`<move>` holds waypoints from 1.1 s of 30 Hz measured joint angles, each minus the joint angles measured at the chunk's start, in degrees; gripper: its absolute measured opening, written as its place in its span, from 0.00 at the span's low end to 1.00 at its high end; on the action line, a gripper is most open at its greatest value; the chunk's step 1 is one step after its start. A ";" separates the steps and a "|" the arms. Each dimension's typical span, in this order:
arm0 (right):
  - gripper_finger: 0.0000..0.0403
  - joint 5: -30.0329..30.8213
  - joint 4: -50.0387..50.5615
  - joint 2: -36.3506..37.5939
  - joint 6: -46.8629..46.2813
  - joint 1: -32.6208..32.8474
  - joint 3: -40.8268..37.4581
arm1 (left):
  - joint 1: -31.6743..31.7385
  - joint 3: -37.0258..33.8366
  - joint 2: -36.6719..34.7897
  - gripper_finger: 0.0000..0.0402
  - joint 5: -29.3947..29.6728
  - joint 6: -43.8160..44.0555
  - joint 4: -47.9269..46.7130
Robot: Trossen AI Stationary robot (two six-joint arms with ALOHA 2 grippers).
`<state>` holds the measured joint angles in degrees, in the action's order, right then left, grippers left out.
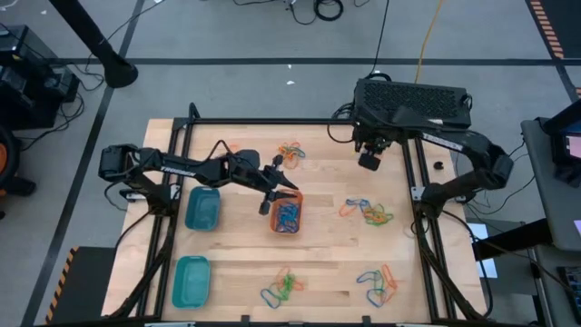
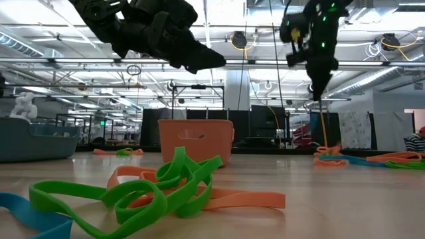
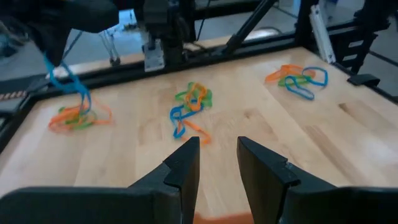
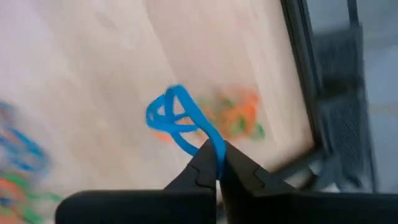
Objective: Sort rubber bands into baskets
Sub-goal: Put the blue rubber band into the orange bin
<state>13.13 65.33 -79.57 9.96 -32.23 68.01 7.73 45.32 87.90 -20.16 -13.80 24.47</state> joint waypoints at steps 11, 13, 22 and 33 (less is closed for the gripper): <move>0.00 3.85 -1.58 3.44 -10.44 4.58 -0.57 | -1.80 0.50 6.60 0.29 -0.09 2.62 7.94; 0.00 7.51 -0.37 2.60 -12.60 4.06 -1.88 | -1.78 0.68 6.55 0.29 -0.09 2.88 8.31; 0.00 10.61 -10.74 -5.79 -11.29 -0.25 -13.00 | -1.69 0.66 6.10 0.29 -0.83 2.75 8.50; 0.00 15.41 -14.06 -16.73 -12.04 -1.87 -16.06 | -1.11 0.66 6.10 0.29 -0.79 1.44 8.53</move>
<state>28.54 51.27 -96.30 -2.08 -34.09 51.94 6.62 45.98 94.00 -20.96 -12.36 32.99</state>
